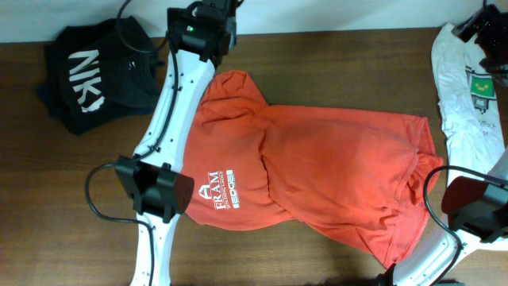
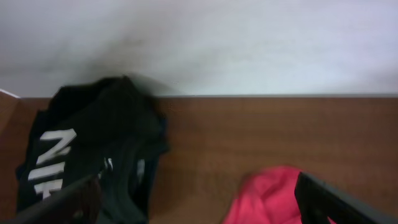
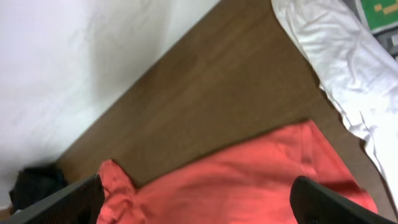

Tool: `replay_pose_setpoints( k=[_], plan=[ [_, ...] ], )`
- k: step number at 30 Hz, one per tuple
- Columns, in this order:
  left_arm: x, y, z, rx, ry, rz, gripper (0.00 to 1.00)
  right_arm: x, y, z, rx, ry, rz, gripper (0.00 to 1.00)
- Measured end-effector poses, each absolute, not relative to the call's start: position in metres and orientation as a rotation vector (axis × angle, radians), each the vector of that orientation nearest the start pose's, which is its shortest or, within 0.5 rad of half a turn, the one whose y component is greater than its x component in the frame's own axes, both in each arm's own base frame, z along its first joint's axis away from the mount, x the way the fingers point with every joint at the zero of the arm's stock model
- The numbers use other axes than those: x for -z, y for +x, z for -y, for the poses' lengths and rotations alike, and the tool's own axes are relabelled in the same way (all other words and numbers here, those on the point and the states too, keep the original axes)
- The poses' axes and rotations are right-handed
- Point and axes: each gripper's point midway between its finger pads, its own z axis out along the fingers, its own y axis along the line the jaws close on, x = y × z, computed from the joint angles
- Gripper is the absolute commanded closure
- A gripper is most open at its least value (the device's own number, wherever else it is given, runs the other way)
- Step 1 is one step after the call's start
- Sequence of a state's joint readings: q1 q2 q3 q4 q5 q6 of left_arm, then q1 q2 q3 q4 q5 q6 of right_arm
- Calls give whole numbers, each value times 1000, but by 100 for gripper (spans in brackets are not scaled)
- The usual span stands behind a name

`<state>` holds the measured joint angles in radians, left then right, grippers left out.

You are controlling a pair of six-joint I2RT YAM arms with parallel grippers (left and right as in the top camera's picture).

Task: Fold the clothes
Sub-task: 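Lay the red t-shirt down and release both grippers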

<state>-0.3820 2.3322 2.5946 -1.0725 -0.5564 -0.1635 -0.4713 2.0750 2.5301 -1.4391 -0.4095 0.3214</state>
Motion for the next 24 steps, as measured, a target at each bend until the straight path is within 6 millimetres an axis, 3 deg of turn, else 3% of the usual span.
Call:
replay_pose_setpoints(
  k=[3,6,11,14,17,21,24],
  plan=[
    [-272,537,141,-381,67,-2329,1,-311,438,147,-465,823,-2398,1],
    [-293,499,142,-367,128,-2383,1,-326,417,135,-458,792,-2419,1],
    [-345,418,115,-288,71,-2454,1,-377,358,105,-417,687,-2398,1],
    [-369,385,102,-242,16,-2449,1,-410,333,92,-378,614,-2321,1],
    [-383,370,109,-118,24,-2439,1,-429,317,75,-362,541,-2283,1],
    [-390,343,123,61,79,-2461,1,-431,288,45,-356,461,-2304,1],
    [-380,305,115,105,102,-2529,1,-417,262,32,-331,449,-2351,1]
  ],
)
